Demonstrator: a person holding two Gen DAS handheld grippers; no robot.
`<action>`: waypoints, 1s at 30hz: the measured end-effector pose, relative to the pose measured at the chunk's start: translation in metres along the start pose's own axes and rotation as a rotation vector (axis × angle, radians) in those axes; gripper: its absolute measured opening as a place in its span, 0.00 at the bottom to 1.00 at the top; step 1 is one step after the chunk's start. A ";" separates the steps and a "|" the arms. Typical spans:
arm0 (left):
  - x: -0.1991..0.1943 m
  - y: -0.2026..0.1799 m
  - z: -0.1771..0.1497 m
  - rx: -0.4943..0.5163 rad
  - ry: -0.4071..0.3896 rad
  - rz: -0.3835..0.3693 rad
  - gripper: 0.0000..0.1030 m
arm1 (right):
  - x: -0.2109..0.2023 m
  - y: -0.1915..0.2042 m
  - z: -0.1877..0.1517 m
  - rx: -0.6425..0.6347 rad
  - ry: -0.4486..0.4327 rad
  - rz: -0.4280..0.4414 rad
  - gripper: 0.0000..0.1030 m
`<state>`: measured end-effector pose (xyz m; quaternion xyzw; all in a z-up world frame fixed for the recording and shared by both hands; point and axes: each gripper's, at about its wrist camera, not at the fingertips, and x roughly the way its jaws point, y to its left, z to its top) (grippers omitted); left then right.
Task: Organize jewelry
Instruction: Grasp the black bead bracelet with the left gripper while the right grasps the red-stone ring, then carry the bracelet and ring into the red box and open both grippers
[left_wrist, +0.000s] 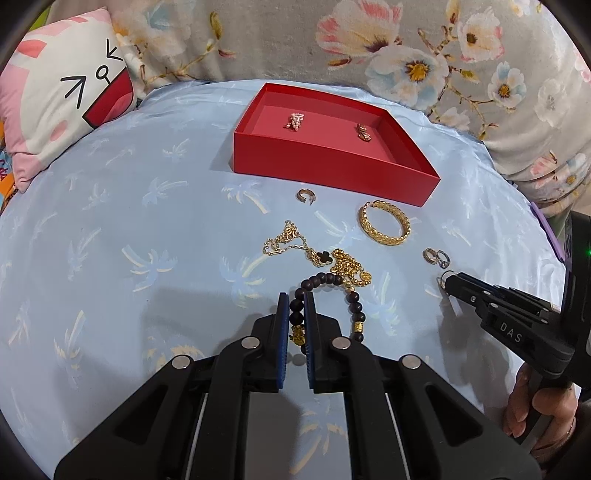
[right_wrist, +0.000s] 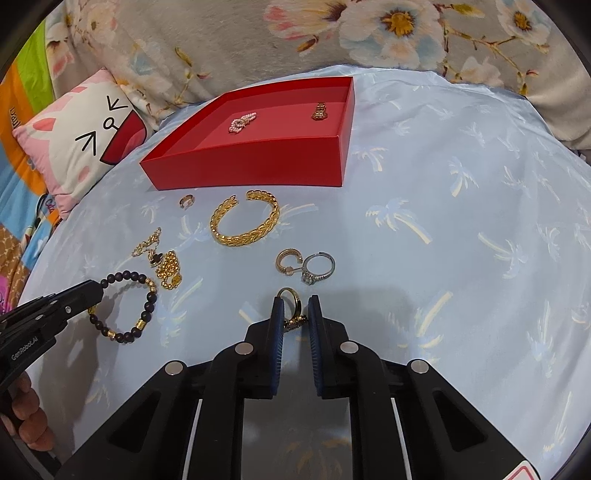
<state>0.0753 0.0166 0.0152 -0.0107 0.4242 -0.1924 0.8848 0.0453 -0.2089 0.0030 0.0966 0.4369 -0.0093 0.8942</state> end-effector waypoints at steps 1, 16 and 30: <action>-0.001 0.000 0.000 -0.002 -0.003 -0.006 0.07 | -0.001 0.000 0.000 0.003 -0.001 0.003 0.11; -0.037 -0.010 0.032 0.021 -0.092 -0.047 0.07 | -0.039 0.007 0.026 0.034 -0.074 0.066 0.11; -0.036 -0.022 0.148 0.078 -0.289 -0.038 0.07 | -0.036 -0.001 0.125 0.045 -0.167 0.124 0.11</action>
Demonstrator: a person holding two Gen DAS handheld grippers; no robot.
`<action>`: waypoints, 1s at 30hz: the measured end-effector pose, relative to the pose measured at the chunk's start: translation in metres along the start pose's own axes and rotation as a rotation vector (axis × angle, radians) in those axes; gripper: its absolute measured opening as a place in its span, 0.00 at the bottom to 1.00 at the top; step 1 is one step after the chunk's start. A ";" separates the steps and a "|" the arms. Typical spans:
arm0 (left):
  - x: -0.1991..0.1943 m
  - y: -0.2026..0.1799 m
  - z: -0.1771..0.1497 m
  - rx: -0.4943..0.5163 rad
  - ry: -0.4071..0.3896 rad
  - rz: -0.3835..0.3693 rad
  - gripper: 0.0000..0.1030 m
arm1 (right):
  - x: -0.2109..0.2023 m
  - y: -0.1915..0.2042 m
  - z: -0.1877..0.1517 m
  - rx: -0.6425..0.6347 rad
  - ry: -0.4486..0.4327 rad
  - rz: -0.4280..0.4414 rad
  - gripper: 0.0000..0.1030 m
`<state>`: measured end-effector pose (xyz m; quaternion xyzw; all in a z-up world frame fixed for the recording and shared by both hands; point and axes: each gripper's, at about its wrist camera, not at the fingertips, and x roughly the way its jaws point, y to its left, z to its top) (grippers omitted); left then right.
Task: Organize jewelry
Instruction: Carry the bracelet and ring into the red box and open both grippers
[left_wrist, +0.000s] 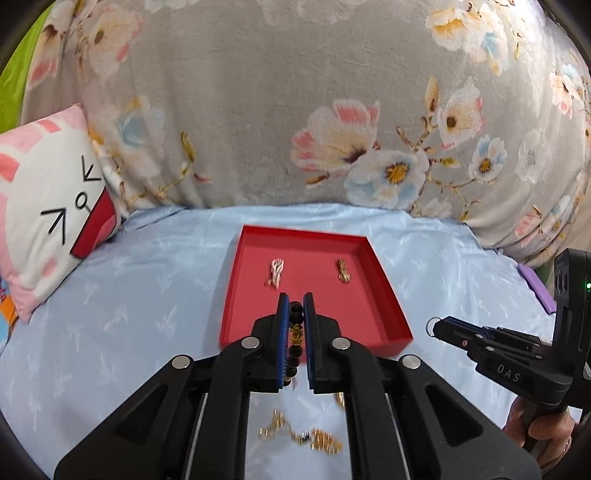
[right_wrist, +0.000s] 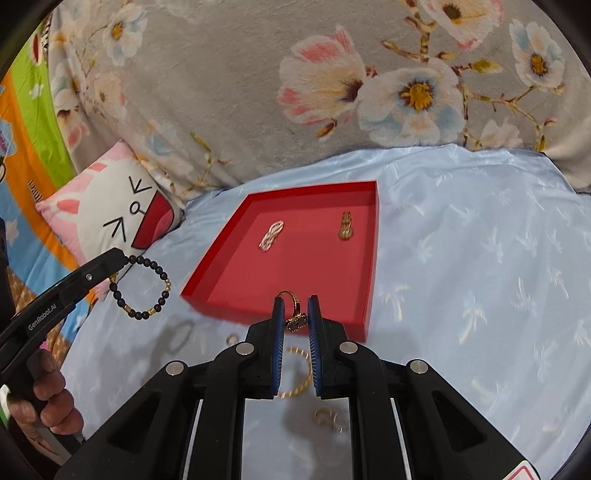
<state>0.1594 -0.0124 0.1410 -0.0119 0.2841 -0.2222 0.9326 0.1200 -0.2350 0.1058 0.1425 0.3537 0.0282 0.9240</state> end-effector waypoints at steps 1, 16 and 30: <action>0.008 0.001 0.006 -0.001 0.004 -0.010 0.07 | 0.007 -0.003 0.007 0.008 0.000 0.001 0.11; 0.137 0.017 0.011 -0.022 0.143 0.017 0.07 | 0.125 -0.029 0.054 0.052 0.111 -0.035 0.11; 0.180 0.029 0.006 -0.047 0.182 0.048 0.09 | 0.168 -0.031 0.061 0.018 0.134 -0.124 0.23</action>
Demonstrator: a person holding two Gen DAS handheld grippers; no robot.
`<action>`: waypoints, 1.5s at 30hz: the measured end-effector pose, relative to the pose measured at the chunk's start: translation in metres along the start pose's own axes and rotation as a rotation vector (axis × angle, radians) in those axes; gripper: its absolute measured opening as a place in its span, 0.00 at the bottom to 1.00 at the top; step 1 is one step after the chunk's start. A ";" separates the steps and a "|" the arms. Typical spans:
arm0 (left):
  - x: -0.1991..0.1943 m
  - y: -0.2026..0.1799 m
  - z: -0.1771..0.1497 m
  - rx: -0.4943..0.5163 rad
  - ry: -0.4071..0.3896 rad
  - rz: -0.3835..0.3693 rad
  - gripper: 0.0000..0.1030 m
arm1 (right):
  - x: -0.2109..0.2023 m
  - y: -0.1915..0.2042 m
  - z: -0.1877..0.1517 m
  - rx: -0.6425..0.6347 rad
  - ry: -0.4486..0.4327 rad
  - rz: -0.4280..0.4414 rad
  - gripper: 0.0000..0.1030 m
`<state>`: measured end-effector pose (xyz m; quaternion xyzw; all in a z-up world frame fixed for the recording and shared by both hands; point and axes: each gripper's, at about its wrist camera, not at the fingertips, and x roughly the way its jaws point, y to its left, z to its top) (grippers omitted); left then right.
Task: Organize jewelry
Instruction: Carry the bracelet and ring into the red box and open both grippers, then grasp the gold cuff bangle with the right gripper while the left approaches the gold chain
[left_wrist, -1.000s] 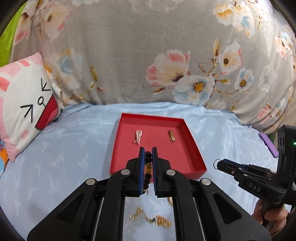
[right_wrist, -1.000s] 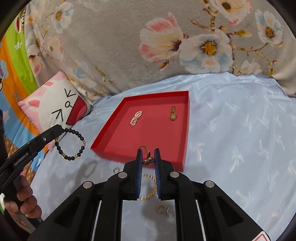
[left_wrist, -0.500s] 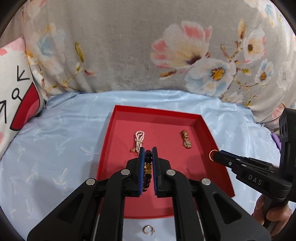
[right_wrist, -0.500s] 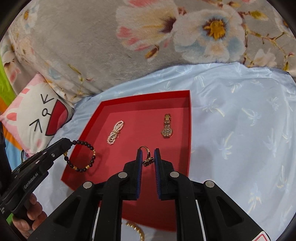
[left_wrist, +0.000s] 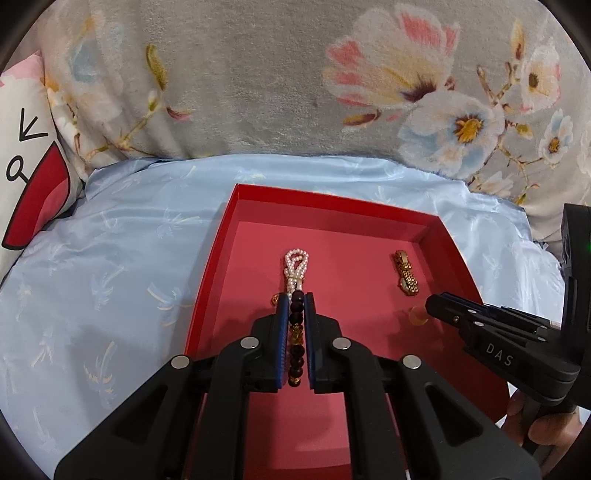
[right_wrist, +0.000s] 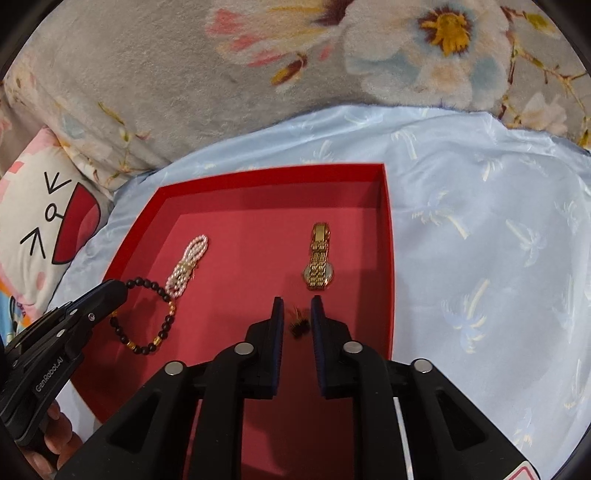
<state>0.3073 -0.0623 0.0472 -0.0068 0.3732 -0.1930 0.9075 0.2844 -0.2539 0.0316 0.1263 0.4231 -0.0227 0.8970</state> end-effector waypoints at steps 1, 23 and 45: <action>0.000 0.001 0.001 -0.004 -0.005 0.007 0.11 | -0.003 0.000 0.001 0.004 -0.016 -0.005 0.27; -0.119 0.037 -0.077 -0.103 -0.074 0.040 0.48 | -0.120 0.014 -0.108 -0.050 -0.103 0.035 0.46; -0.144 0.016 -0.175 -0.038 0.054 0.068 0.53 | -0.078 0.056 -0.157 -0.154 0.015 -0.033 0.61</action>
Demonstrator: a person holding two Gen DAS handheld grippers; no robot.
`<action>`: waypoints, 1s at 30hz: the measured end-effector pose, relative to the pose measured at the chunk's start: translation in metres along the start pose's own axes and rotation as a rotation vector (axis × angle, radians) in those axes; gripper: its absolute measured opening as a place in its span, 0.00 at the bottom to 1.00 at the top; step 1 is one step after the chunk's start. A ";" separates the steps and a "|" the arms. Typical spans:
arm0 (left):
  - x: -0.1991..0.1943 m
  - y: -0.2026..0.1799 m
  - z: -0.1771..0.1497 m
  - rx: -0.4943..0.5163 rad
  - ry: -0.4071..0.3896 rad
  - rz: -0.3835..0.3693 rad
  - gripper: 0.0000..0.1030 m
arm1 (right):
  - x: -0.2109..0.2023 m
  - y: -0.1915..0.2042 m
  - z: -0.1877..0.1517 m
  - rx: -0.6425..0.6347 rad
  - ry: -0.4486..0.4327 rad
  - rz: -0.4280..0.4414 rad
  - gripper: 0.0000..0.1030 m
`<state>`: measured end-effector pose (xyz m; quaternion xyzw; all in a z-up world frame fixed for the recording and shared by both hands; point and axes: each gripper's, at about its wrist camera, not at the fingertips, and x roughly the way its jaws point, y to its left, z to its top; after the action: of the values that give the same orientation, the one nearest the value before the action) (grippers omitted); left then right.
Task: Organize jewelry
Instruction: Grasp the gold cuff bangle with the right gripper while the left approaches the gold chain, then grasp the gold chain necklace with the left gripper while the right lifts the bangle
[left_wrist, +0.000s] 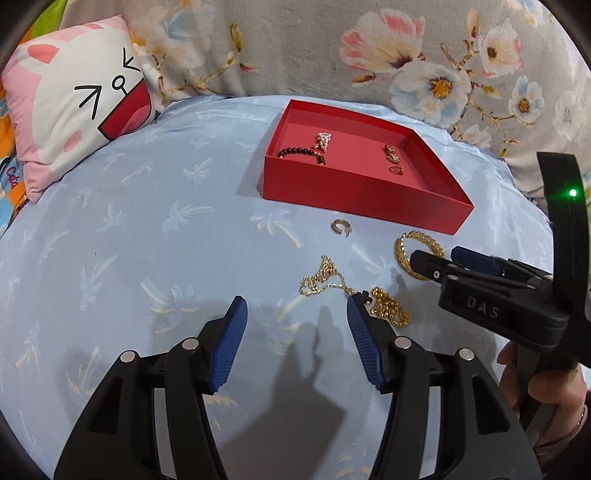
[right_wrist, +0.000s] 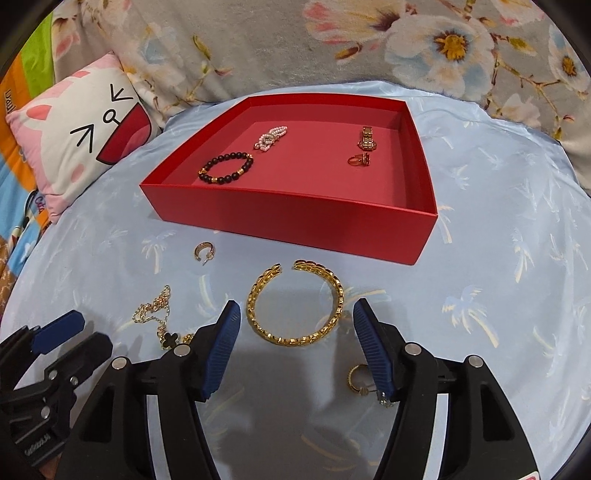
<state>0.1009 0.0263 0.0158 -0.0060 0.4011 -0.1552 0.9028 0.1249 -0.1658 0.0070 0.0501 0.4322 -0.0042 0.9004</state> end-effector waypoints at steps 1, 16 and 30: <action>0.000 0.000 -0.001 0.001 0.001 0.001 0.53 | 0.002 0.001 0.000 -0.001 0.002 -0.002 0.61; 0.002 -0.006 -0.005 0.014 0.009 0.002 0.53 | 0.008 0.001 0.000 -0.002 0.006 -0.008 0.54; 0.002 -0.030 -0.008 0.050 0.014 -0.052 0.53 | -0.062 -0.032 -0.038 0.067 -0.051 0.011 0.54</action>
<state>0.0883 -0.0022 0.0130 0.0070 0.4031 -0.1888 0.8955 0.0550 -0.1959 0.0290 0.0825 0.4082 -0.0148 0.9090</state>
